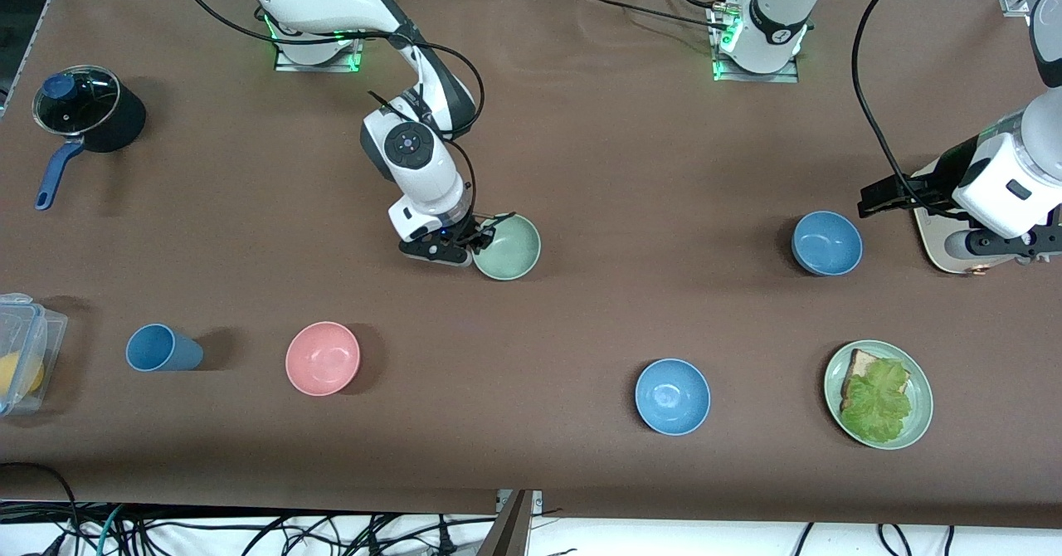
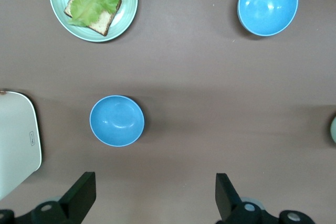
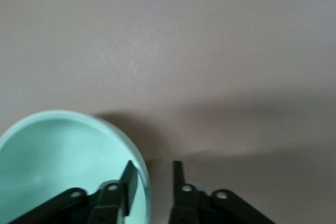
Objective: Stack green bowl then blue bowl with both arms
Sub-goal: 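Slide the green bowl with the right gripper toward the table middle, then retract the right gripper while the left gripper reaches the blue bowl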
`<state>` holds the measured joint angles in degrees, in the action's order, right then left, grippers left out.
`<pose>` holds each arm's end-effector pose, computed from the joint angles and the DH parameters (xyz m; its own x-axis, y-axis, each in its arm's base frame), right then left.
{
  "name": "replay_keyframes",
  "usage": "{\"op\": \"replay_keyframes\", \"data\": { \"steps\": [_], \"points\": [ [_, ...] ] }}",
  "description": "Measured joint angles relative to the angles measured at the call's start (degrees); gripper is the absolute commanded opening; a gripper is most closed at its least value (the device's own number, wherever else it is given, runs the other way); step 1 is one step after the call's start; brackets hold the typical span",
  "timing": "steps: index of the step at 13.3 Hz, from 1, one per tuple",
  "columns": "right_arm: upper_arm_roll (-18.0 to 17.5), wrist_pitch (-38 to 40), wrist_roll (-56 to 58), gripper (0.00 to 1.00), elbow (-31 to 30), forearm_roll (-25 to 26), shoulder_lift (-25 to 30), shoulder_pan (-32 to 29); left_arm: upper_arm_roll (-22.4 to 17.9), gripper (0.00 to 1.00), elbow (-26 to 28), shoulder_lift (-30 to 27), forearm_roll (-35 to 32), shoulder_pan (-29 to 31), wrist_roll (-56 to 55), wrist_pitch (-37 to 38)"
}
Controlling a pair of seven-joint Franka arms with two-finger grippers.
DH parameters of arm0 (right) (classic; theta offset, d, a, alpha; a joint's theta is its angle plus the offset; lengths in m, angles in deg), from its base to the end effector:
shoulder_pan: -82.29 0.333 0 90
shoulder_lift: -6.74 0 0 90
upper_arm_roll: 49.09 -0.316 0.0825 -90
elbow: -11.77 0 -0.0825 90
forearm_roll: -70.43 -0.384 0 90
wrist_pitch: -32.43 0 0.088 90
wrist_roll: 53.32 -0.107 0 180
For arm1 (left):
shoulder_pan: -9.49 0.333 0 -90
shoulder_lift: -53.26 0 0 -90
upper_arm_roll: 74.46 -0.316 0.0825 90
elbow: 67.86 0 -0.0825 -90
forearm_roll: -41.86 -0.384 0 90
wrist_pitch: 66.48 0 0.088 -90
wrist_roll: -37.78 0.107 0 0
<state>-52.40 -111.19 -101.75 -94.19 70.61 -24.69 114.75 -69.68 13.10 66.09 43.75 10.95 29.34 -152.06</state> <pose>0.5330 0.3808 0.2366 0.9721 -0.2289 0.0516 -0.2230 -0.9696 -0.1003 0.6099 -0.0336 0.5618 0.9852 0.0866 -0.1479 0.0920 -0.9953 0.0300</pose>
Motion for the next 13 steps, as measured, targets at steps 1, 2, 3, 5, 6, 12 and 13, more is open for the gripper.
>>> {"op": "replay_keyframes", "data": {
  "steps": [1,2,3,5,6,12,13],
  "points": [
    [0.84,6.64,1.39,1.00,3.73,0.02,1.11,-0.38,-0.06,1.00,0.27,0.55,0.00,0.14,0.00,0.09],
    [2.12,13.06,3.72,1.00,7.24,0.02,2.93,-0.70,-0.14,1.00,0.70,1.16,0.00,0.45,0.04,0.13],
    [3.89,17.96,7.05,1.00,9.45,0.02,5.52,-0.97,-0.18,1.00,1.60,1.65,0.00,0.88,1.07,0.13],
    [8.52,25.59,16.91,1.00,10.30,-0.05,11.46,-1.51,-1.01,1.00,4.63,2.67,-0.01,1.86,7.30,-1.36],
    [11.08,28.88,21.75,1.00,10.25,-0.14,14.24,-1.73,-2.25,1.00,6.68,3.14,-0.01,2.43,9.51,-3.68],
    [23.16,42.23,37.54,1.00,9.13,-0.22,30.13,-2.20,-9.33,0.99,23.80,4.40,0.41,5.31,21.64,-24.15],
    [24.46,43.13,40.23,1.00,9.24,-0.22,31.13,-2.21,-9.37,0.99,27.38,4.47,2.01,5.91,23.21,-28.19]
  ]
}}
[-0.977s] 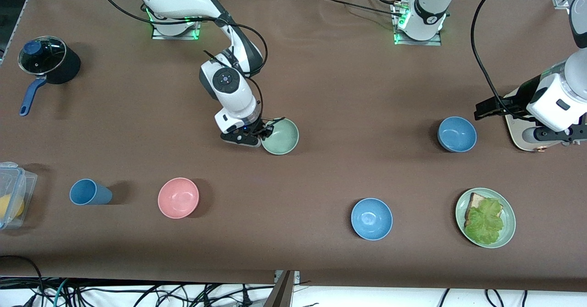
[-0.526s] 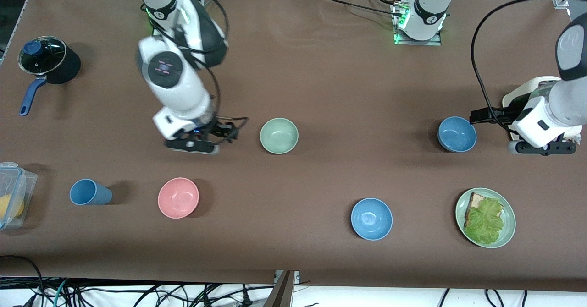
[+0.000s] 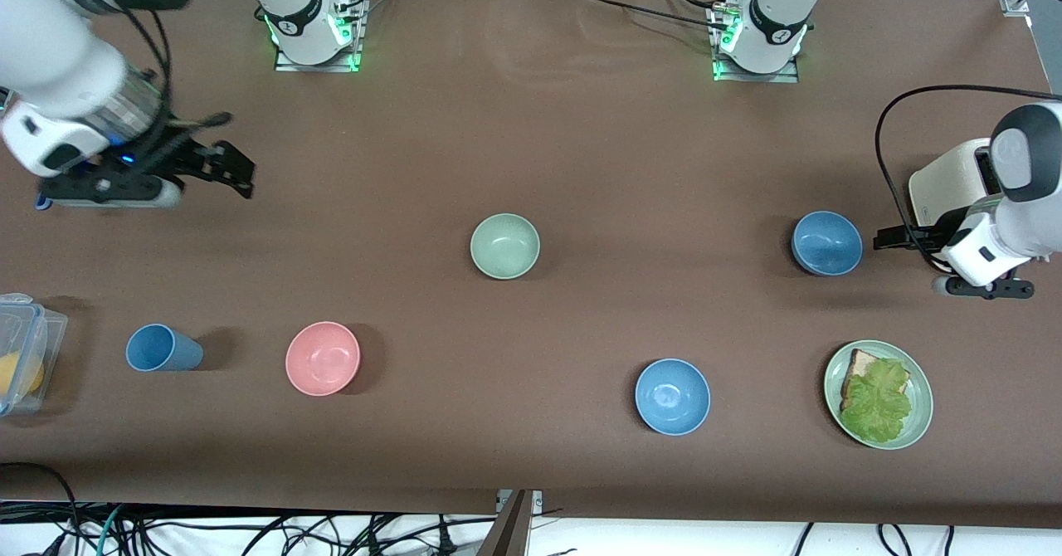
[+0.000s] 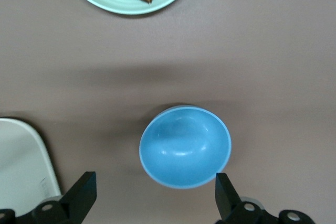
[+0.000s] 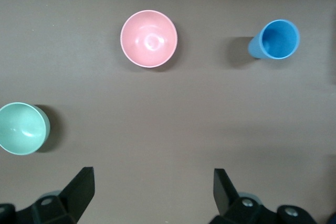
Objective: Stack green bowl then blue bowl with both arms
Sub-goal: 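Retract the right gripper while the left gripper reaches the blue bowl, then grasp the rim of the blue bowl with the left gripper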
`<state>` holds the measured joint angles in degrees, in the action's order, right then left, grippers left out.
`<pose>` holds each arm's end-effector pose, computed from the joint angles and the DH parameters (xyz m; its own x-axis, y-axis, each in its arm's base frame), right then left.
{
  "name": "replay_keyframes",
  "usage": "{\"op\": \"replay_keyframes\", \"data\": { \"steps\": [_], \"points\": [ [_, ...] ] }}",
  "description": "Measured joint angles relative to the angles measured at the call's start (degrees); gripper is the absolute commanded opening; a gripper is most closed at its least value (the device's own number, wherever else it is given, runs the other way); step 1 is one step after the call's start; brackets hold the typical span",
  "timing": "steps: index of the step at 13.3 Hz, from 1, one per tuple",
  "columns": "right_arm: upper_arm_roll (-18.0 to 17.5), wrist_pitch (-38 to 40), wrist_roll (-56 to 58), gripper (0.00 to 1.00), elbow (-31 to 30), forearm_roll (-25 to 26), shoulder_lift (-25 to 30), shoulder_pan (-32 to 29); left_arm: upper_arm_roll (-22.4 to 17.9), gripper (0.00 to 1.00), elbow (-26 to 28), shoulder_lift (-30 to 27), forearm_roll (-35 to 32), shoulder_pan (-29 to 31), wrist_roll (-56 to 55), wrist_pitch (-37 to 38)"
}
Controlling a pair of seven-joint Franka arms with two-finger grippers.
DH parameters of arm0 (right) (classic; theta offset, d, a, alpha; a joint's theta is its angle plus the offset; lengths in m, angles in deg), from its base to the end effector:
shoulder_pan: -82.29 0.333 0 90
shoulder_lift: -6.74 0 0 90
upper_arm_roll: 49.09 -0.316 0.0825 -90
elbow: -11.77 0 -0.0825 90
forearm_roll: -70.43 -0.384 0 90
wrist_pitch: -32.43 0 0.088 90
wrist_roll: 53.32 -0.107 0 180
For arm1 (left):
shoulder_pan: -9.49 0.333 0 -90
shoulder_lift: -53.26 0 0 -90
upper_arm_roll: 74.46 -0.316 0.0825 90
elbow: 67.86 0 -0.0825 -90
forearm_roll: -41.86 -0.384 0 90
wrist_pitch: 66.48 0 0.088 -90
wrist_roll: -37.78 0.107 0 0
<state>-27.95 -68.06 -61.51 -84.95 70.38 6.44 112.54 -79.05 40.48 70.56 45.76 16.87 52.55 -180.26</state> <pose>0.5623 0.0907 0.5822 0.9981 0.0157 0.0604 0.0162 -0.9998 -0.0077 0.5854 0.1176 0.3312 0.9815 -0.0238 -0.1899 -0.0081 -0.9965 0.0827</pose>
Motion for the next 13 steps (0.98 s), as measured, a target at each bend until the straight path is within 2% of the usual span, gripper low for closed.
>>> {"op": "replay_keyframes", "data": {
  "steps": [2,4,5,6,7,8,9,10,11,12,13],
  "points": [
    [1.15,2.12,3.25,1.00,0.73,-0.55,0.25,0.00,-0.78,0.98,6.56,0.09,3.30,0.37,3.47,-7.47],
    [0.63,3.84,3.66,1.00,0.82,-3.03,-0.12,-0.51,-1.29,0.96,12.05,0.16,3.95,0.38,5.06,-14.68],
    [-1.60,4.00,3.56,1.00,0.82,-3.45,-0.37,-2.48,-1.27,0.96,14.28,0.23,3.95,0.37,5.87,-17.88],
    [-6.17,4.00,3.51,1.00,0.83,-3.48,-0.52,-7.00,-1.28,0.95,16.06,0.44,3.95,0.37,6.67,-20.36],
    [-11.94,4.00,3.51,1.00,0.84,-3.38,-0.55,-12.80,-1.30,0.90,17.32,0.74,3.95,0.37,7.12,-22.10],
    [-16.76,4.03,3.51,1.00,0.90,-2.94,-0.54,-17.74,-1.32,0.75,18.12,1.09,3.95,0.37,7.28,-23.28],
    [-19.09,4.10,3.51,1.00,0.94,-2.23,-0.54,-20.23,-1.33,0.52,18.54,1.44,3.95,0.37,7.33,-24.15],
    [-19.98,4.17,3.54,1.00,0.94,-1.82,-0.54,-21.23,-1.34,0.38,18.80,1.84,3.95,0.37,7.35,-24.89],
    [-20.22,4.21,3.60,1.00,0.94,-1.63,-0.54,-21.45,-1.37,0.28,18.91,2.28,3.95,0.37,7.36,-25.47],
    [-20.35,4.21,3.64,1.00,0.95,-1.54,-0.54,-21.47,-1.43,0.10,18.94,2.73,3.95,0.37,7.37,-26.16],
    [-20.48,4.21,3.71,1.00,0.96,-1.52,-0.54,-21.47,-1.47,0.00,18.95,3.18,3.95,0.38,7.39,-26.90]
  ]
}}
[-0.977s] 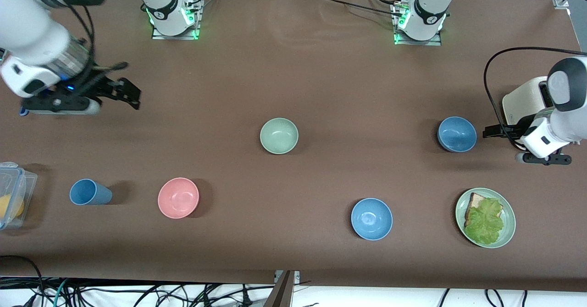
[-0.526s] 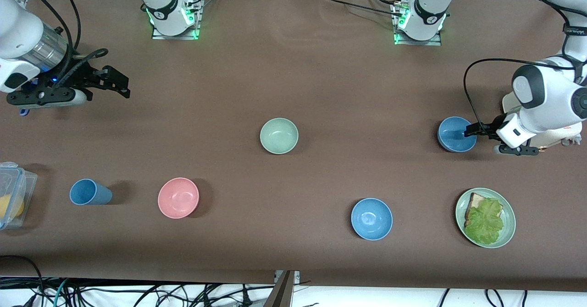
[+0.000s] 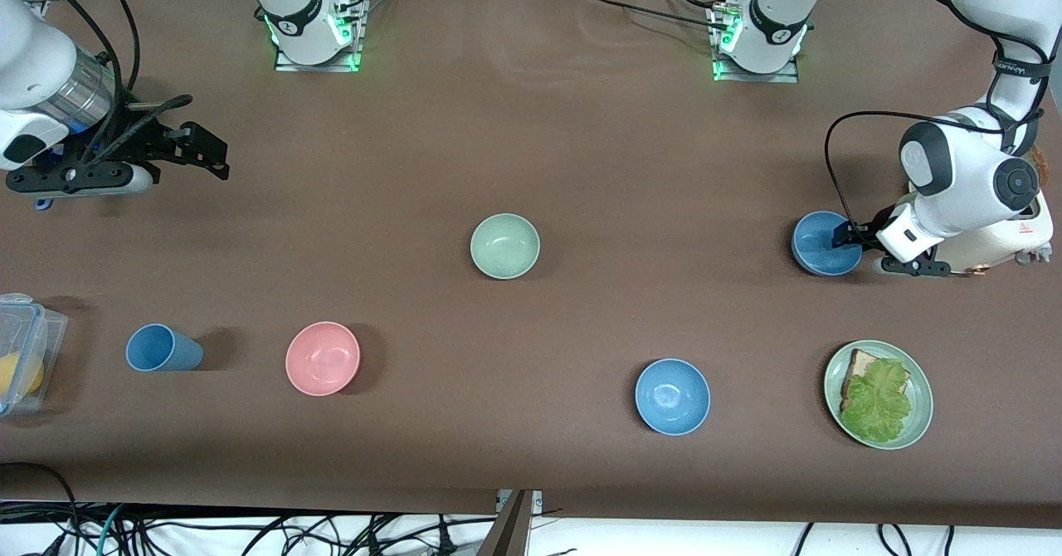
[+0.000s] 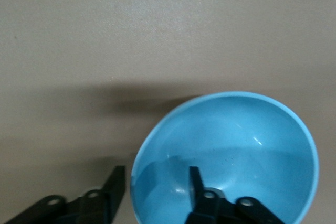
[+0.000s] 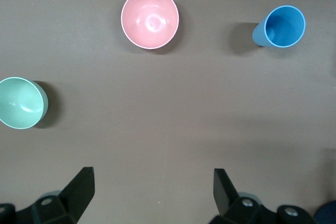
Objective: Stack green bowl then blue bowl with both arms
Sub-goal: 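Grasp the rim of the blue bowl with the left gripper, then lift and carry the blue bowl over the green bowl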
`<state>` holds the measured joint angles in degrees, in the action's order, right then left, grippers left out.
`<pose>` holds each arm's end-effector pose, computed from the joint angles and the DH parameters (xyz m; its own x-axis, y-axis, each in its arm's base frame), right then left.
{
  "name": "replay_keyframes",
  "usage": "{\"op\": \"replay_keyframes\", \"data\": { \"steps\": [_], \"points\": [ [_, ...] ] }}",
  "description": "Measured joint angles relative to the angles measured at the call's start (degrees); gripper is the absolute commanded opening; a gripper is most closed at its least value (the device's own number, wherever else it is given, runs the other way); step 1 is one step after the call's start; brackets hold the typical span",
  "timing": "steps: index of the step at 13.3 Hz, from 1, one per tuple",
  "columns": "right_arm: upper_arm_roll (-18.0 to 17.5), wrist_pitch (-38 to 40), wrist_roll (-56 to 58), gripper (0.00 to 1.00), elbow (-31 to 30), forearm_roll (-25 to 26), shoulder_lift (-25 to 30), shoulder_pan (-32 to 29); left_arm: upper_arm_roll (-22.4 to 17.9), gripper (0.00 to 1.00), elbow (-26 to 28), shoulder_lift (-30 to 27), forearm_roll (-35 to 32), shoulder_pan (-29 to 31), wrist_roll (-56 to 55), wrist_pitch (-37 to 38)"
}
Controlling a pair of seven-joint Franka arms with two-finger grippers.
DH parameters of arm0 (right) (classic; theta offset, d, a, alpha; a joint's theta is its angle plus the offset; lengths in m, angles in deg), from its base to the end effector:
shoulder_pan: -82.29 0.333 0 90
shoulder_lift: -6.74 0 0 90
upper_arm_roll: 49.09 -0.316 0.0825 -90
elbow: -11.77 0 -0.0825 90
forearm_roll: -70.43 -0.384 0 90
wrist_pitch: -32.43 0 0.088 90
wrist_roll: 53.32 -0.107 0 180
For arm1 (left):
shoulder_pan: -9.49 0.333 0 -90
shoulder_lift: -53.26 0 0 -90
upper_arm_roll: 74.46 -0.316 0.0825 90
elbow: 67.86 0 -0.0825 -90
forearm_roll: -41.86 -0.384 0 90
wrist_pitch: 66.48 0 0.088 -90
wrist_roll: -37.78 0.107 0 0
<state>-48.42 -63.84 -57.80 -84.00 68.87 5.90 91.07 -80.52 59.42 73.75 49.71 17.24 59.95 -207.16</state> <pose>0.5594 0.0824 0.5780 0.9981 0.0604 -0.0081 0.0601 -0.9978 -0.0263 0.5210 0.1294 0.2033 0.9942 -0.0428 -0.0988 -0.0350 -0.9962 0.0796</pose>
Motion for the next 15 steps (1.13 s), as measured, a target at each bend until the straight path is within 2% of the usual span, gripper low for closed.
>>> {"op": "replay_keyframes", "data": {
  "steps": [6,8,10,13,15],
  "points": [
    [-0.53,0.00,0.13,1.00,0.08,0.15,-0.01,0.00,-0.10,0.00,-0.77,-0.22,0.27,0.00,0.57,-0.68],
    [-0.53,0.00,0.13,1.00,0.08,0.26,-0.01,-0.02,0.66,0.00,-3.11,-1.09,0.27,-0.50,0.95,1.02],
    [-0.53,0.00,0.13,1.00,0.08,0.28,-0.02,-0.03,3.90,0.00,-7.68,-2.11,0.34,-2.62,0.07,5.87],
    [-0.58,0.00,0.13,1.00,0.08,0.29,-0.05,-0.03,9.52,0.00,-15.20,-2.73,0.68,-9.39,-12.99,12.18],
    [-0.60,0.06,0.13,1.00,0.08,0.30,-0.05,-0.04,11.03,0.00,-19.19,-1.99,0.73,-16.96,-25.10,13.20]
  ]
}}
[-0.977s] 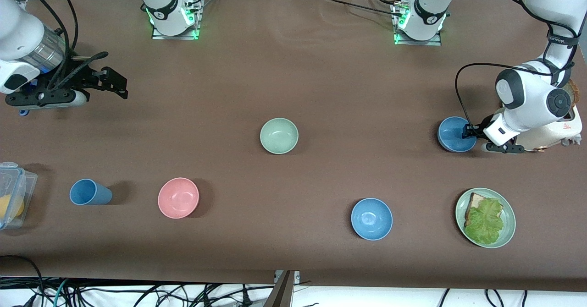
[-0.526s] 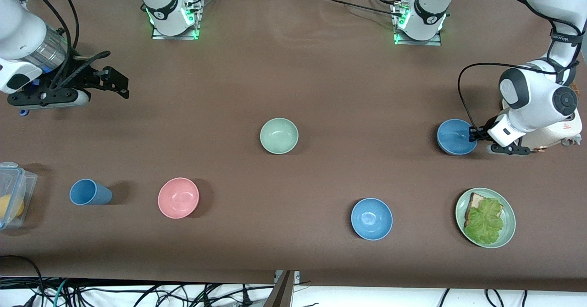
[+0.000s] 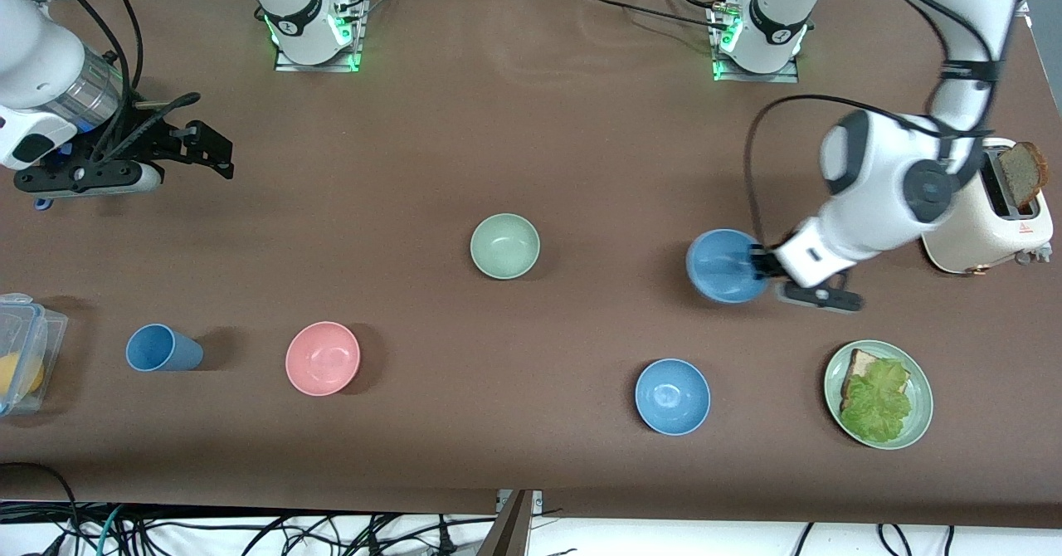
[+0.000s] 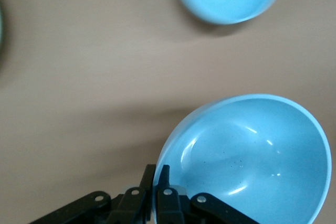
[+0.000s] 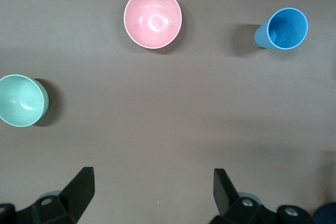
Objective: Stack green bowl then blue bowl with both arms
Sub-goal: 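Lift and carry the blue bowl over the green bowl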
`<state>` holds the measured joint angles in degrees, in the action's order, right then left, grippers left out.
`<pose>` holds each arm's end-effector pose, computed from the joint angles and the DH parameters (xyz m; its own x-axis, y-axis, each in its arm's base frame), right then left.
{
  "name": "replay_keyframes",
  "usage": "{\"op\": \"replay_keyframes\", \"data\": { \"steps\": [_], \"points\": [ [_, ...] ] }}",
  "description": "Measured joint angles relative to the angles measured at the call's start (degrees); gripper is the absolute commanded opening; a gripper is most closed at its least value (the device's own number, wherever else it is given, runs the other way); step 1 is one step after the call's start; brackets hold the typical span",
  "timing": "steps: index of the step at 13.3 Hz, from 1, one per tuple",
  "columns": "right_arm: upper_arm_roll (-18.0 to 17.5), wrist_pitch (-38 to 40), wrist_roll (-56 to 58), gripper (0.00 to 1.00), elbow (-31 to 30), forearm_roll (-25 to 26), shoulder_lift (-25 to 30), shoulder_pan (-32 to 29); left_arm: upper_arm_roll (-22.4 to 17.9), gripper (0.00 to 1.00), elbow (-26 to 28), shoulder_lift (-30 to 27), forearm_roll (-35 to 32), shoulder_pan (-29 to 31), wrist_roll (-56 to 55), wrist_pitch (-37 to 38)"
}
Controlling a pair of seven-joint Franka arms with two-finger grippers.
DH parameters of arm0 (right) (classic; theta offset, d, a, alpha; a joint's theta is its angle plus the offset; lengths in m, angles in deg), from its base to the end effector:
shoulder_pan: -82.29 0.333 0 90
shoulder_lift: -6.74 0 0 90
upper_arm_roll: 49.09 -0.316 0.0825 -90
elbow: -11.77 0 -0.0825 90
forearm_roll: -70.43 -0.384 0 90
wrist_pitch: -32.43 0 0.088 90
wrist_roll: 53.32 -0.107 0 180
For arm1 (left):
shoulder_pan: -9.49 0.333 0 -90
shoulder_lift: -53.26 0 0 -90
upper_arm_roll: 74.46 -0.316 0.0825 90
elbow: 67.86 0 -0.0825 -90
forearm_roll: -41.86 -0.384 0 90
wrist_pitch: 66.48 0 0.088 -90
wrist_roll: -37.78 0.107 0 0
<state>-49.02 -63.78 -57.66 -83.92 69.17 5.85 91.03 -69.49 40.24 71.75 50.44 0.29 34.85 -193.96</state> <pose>0.5588 0.0874 0.5781 0.9973 0.0731 -0.0081 0.0730 -0.9971 -0.0213 0.6064 -0.1549 0.3394 0.9949 -0.1009 0.0012 -0.1000 -0.9840 0.1473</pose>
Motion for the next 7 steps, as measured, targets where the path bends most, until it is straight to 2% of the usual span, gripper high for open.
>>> {"op": "replay_keyframes", "data": {
  "steps": [4,7],
  "points": [
    [0.00,0.06,0.00,1.00,0.00,0.02,0.00,-0.03,0.25,0.00,-8.92,7.22,0.01,-15.16,-20.80,0.09],
    [0.00,0.08,0.00,1.00,0.00,0.02,-0.01,-0.03,-0.20,0.00,-16.40,14.83,0.01,-21.56,-31.08,-0.06]
  ]
}}
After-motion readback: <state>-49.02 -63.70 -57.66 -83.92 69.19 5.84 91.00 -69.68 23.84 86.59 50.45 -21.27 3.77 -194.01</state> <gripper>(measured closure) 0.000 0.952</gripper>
